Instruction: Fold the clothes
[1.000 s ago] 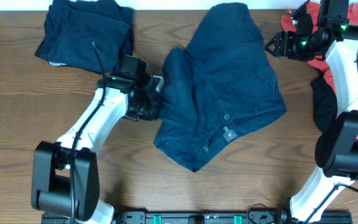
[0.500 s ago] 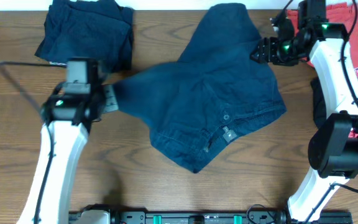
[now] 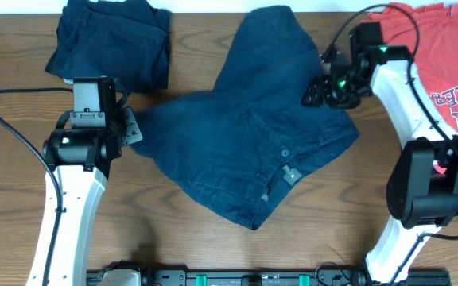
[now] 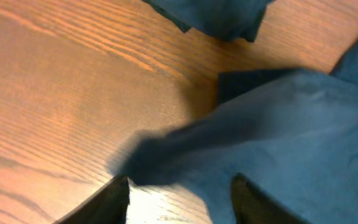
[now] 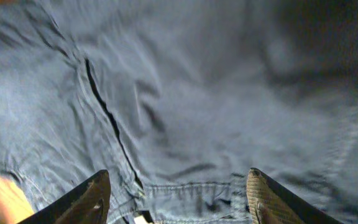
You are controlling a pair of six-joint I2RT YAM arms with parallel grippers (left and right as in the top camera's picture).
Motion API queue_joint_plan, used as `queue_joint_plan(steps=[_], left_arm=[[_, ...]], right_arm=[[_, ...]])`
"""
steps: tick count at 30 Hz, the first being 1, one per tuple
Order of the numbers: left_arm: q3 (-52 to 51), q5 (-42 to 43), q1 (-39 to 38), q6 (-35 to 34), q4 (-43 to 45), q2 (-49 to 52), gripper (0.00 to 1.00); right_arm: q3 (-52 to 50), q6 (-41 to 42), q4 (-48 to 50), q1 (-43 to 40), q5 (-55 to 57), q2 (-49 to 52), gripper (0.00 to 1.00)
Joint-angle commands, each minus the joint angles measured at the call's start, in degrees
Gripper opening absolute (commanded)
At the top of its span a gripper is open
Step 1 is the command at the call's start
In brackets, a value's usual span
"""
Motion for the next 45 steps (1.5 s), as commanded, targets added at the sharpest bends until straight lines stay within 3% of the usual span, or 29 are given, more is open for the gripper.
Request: queue_joint_plan(steps=[1,10,14,18,24,27,31,33,36,40,43,45], left_arm=[[0.98,-3.26,0.26,-0.15,-0.13,0.44,0.65],[0.98,-3.58,0.26,-0.17,0.50,0.44,0.76],[0.98,-3.54,0.24,-0.17,1.20,0.44,0.80],[0.98,-3.54,0.24,-0.20,1.57,0.44,0.81],[0.98,-3.54,0.24,-0.17,1.57,0.44,0.81],[0.98,-3.54,0.24,-0.17,1.55,0.44,0.82],[0.98,-3.26,0.24,-0.20,1.55,0.48,0.83],[0.98,-2.69,0.24,-0.20,1.66,0.61,0.90],[0.98,-2.64,0.22,-0.20,1.79,0.98,0.91],[0.98,0.70,0.17,-0.17,1.79,1.88,0.96],[0.98,5.03,0.07,0.28,1.92,3.78,0.98],[0.98,9.51,-0.24,4.22,2.01,5.95,0.98]], right_arm=[[-2.84,1.07,0.20,1.86,0.59,0.22,0.64],[-12.94,6.78,7.91,2.32,1.42,0.22,0.63],[-16.72,9.62,11.80,1.62,7.82,0.22,0.64],[-18.01,12.52,15.10,-0.42,16.50,0.22,0.68],[-19.61,12.31,24.30,-5.31,17.31,0.92,0.70],[-19.71,9.94,27.91,-7.91,19.28,2.36,0.72],[-19.71,0.98,35.23,-10.86,19.87,4.15,0.80],[-19.69,-5.46,40.83,-11.96,19.85,4.46,0.86],[-18.49,-10.84,46.12,-12.79,20.26,4.44,0.88],[-10.62,-11.82,43.15,-12.96,20.09,4.42,0.88],[-0.61,-11.82,34.53,-12.22,14.10,4.39,0.91],[5.70,-11.80,28.20,-11.45,9.25,4.39,0.93]])
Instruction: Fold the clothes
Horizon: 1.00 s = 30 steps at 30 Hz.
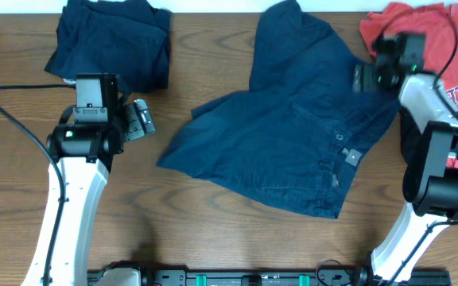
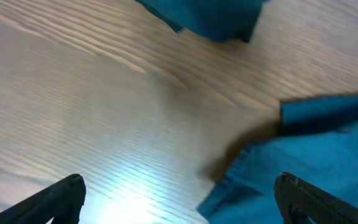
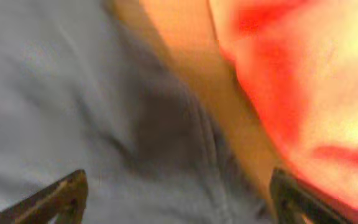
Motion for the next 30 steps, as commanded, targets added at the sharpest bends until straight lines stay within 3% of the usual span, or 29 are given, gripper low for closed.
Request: queue_joint_plan(steps=[1,7,17,18,19,20,23,27,30], left_arm=[[0.98,8.92,-0.59,5.99,-0.07,4.15,0.98],[0.98,17.14,-3.52,15.82,0.00,14.78,0.98],[0.98,17.53,-8.17,18.53,-1.01,27.93,0.98],[0.98,17.70,-8.46,18.53,-1.51,28.70,0.88],[0.96,18.21,-8.70,18.51,-2.21,29.51,0.70],[0.96,18.78,-8.87,18.43,-3.02,30.18,0.45],[0.94,20.00,-8.92,15.63,-5.97,31.50,0.14],[0.87,20.00,-9.31,9.01,-12.61,31.61,0.06],[0.57,20.00,-10.49,5.77,-16.70,31.61,0.06]], right_arm=[[10.84,-2.12,-6.58,1.84,-9.57,0.00,0.94],[21.14,-2.10,-18.86,5.99,-13.38,0.00,0.95],[21.09,-2.10,-21.62,9.81,-13.35,0.02,0.93],[21.09,-2.10,-21.62,9.90,-13.35,0.02,0.93],[21.09,-2.10,-21.64,9.94,-13.35,0.02,0.93],[21.09,-2.10,-21.66,9.94,-13.35,0.02,0.93],[21.09,-2.08,-21.68,9.94,-13.35,0.02,0.93],[21.09,-2.08,-22.34,10.12,-13.35,0.02,0.94],[21.09,-2.08,-23.02,10.32,-13.35,0.07,0.94]])
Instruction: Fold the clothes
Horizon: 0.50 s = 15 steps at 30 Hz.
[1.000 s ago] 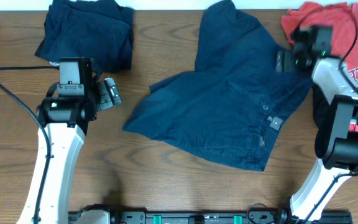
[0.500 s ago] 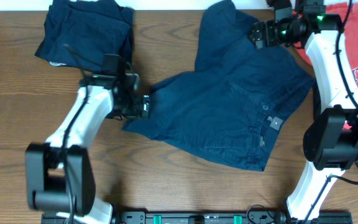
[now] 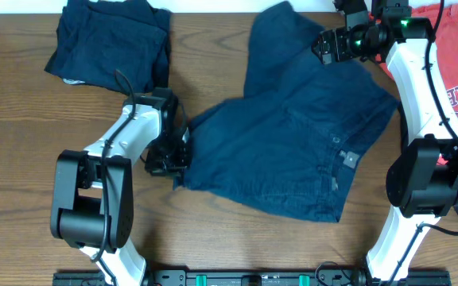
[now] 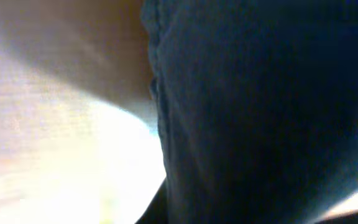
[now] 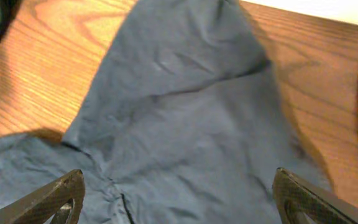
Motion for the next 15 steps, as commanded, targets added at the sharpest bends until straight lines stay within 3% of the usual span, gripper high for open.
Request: queue_joint_plan(steps=[1,8,15], left_arm=[[0.20,0.59,-1.66,-6.86,-3.06,0.44,0.06],[-3.85,1.18,-7.67,-15.43,-4.74,0.44,0.08],[-5.25,8.79,-16.79,-15.82,-4.90,0.37,0.12]], right_arm=[[0.39,-0.61,-0.55,0.70,-0.66,0.09,0.94],[0.39,-0.17,-1.70,0.72,-0.66,0.09,0.94],[0.39,-0.11,-1.88,0.72,-0.66,0.09,0.94]])
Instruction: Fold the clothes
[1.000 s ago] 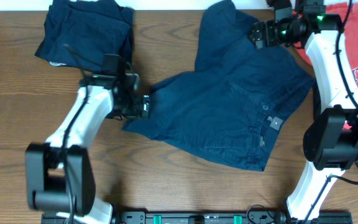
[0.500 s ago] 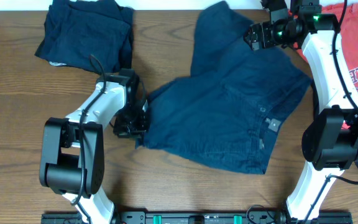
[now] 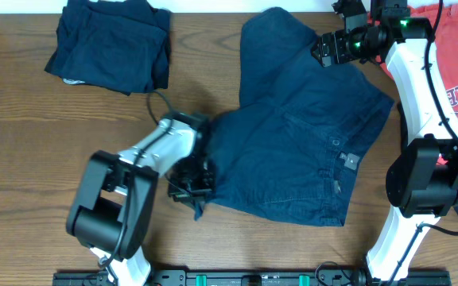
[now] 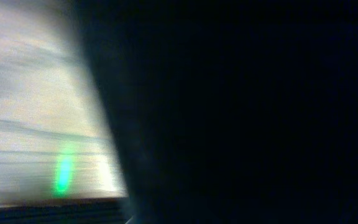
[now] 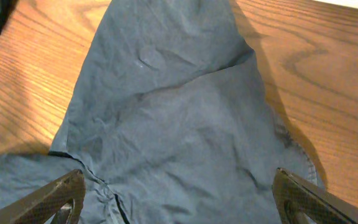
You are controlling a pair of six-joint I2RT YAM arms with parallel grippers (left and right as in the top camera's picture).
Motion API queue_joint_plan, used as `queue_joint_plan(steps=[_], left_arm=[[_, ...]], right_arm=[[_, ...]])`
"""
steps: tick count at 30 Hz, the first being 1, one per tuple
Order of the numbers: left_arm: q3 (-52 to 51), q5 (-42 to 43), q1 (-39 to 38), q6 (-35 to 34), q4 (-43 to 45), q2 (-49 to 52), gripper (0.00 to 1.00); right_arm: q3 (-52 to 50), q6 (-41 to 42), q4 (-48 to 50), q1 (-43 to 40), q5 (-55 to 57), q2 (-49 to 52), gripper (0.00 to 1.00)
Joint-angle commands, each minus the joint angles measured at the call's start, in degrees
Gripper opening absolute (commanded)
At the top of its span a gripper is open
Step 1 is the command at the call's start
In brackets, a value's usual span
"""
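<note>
Dark blue shorts (image 3: pixel 308 135) lie spread across the middle and right of the wooden table (image 3: pixel 38 159), waistband toward the front right. My left gripper (image 3: pixel 193 189) sits at the shorts' front left corner, where the hem bunches against it. In the left wrist view dark cloth (image 4: pixel 241 112) fills nearly everything and hides the fingers. My right gripper (image 3: pixel 327 49) hovers open above the far leg of the shorts (image 5: pixel 179 124), nothing between its fingers (image 5: pixel 67 196).
A folded dark blue garment (image 3: pixel 110 44) lies at the far left corner. A red printed shirt (image 3: pixel 452 67) lies at the far right, beside the right arm. Bare table wood (image 4: pixel 30 124) stretches left of the shorts.
My left gripper went from the shorts' left edge toward the front and right, and that edge of the cloth came with it. The right gripper stays open over the far leg.
First the shorts lay crumpled mid-table, my left gripper at their left corner and the right over their right side. Then they lay further right, both grippers open and off them. Later the left gripper reached the left hem; now that hem sits further right.
</note>
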Motion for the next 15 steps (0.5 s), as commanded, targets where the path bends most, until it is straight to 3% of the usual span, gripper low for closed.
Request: queue_joint_plan(steps=[1,6,15], left_arm=[[-0.26,3.74,-4.61,-2.54,-0.42,0.37,0.13],[-0.26,3.69,-9.14,-4.17,-0.33,0.37,0.12],[1.14,1.31,-9.75,-6.01,-0.09,-2.10,0.13]], right_arm=[[0.39,0.26,-0.15,0.59,-0.66,0.07,0.94],[0.39,0.44,-0.37,0.57,-0.66,0.07,0.94],[0.39,0.42,-0.96,0.57,-0.66,0.07,0.94]])
